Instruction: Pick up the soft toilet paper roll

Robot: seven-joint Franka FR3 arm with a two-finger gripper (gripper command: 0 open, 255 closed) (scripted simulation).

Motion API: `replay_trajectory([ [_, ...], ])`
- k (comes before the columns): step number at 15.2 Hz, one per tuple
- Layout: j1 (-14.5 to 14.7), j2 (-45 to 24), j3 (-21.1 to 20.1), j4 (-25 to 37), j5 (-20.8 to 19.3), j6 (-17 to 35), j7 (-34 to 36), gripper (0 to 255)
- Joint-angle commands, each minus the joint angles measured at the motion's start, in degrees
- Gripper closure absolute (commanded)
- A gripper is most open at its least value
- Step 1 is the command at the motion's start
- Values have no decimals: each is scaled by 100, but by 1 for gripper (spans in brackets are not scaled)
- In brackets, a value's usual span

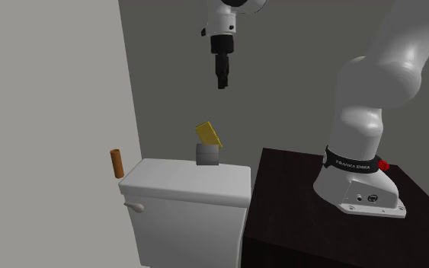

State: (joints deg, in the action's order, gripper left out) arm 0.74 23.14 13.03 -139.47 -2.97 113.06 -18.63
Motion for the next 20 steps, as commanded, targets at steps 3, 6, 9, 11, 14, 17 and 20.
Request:
replay_trajectory([
  [3,95,-868,269,127,173,618,-662,0],
  [6,148,-1579,426,348,405,988,-1204,0],
  [9,164,-2317,510,643,710,1289,-1768,0],
  [11,140,-2816,515,880,936,1447,-2142,0],
  [14,53,-3560,451,1292,1265,1622,-2670,0],
  [17,-87,-4289,316,1767,1538,1730,-3130,0],
  [20,-246,-5003,150,2302,1733,1782,-3511,0],
])
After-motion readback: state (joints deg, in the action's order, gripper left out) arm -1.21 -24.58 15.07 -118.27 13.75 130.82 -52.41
